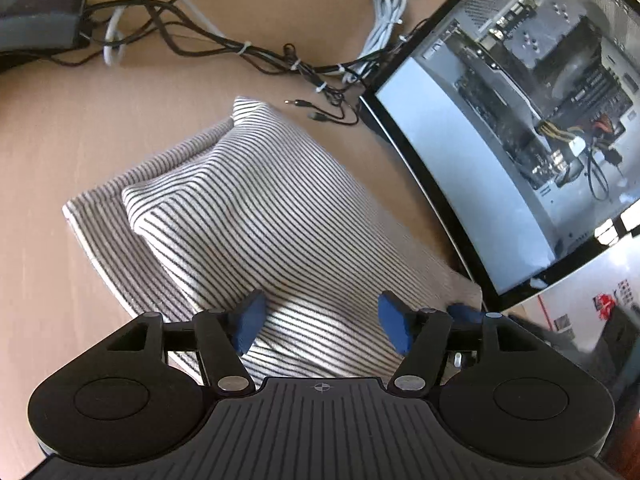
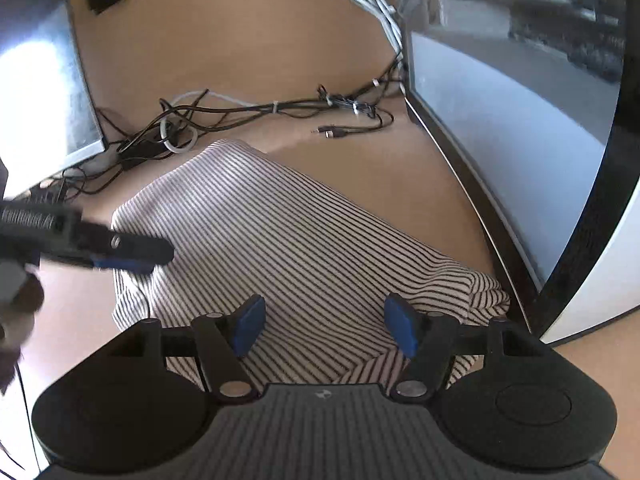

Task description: Fold clothes

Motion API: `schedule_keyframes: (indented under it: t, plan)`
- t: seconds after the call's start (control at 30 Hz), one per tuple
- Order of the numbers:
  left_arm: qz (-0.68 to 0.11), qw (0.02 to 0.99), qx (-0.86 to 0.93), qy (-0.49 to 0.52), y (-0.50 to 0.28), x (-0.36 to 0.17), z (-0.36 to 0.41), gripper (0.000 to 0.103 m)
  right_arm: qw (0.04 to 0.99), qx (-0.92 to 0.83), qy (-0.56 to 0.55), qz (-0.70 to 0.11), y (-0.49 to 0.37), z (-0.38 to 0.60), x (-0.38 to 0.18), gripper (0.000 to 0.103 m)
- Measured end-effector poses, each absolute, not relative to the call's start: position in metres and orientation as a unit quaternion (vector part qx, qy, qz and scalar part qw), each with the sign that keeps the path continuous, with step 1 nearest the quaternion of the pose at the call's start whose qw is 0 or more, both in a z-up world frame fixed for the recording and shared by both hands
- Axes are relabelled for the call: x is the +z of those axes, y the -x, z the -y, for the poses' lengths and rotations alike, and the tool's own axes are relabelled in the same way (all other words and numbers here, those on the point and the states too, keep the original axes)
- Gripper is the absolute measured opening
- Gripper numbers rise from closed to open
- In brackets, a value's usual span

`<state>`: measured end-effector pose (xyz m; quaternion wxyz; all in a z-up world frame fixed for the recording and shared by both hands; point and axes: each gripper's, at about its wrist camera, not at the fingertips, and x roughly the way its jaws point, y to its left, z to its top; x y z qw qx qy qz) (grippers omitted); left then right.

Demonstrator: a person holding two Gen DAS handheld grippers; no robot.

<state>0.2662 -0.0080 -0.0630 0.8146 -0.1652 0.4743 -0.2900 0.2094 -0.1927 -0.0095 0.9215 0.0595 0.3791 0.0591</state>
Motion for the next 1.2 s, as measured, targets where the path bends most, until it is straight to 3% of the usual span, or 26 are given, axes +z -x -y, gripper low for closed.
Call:
schedule_keyframes:
  t: [0.13, 0.2, 0.4, 0.47, 0.5, 0.67, 0.8, 0.97, 1.2]
  plan:
    - [-0.466, 0.825, -0.278, 0.158, -0.279, -0.067, -0.003, 0.067, 0.911, 0.093, -0.077, -0.394, -0.193, 0.169, -0.015, 0.091]
    - [-0.463, 0.832, -0.268, 0.150, -0.285, -0.067, -0.008, 0.068, 0.907, 0.121, -0.062, -0.399, -0.185, 0.147, -0.018, 0.095]
    - [-0.461, 0.836, -0.255, 0.155, -0.286, -0.056, -0.027, 0.071, 0.901, 0.173, -0.053, -0.394, -0.178, 0.127, -0.002, 0.094]
    - [-0.458, 0.834, -0.265, 0.157, -0.275, -0.050, -0.028, 0.076, 0.912, 0.153, -0.051, -0.376, -0.174, 0.140, 0.009, 0.095]
    - [-0.457, 0.832, -0.272, 0.159, -0.268, -0.048, -0.028, 0.078, 0.919, 0.133, -0.049, -0.367, -0.173, 0.150, 0.014, 0.102]
    - [-0.468, 0.810, -0.316, 0.159, -0.225, -0.051, -0.017, 0.078, 0.923, 0.032, -0.015, -0.382, -0.175, 0.174, -0.005, 0.103]
    - [-0.456, 0.816, -0.338, 0.107, -0.202, -0.056, -0.004, 0.073, 0.919, 0.001, 0.020, -0.395, -0.167, 0.159, -0.031, 0.103]
    - [-0.458, 0.811, -0.344, 0.118, -0.198, -0.065, -0.010, 0.066, 0.920, -0.030, 0.043, -0.389, -0.169, 0.143, -0.036, 0.103]
    - [-0.458, 0.814, -0.335, 0.125, -0.186, -0.069, -0.014, 0.066, 0.914, -0.041, 0.053, -0.401, -0.176, 0.135, -0.037, 0.103]
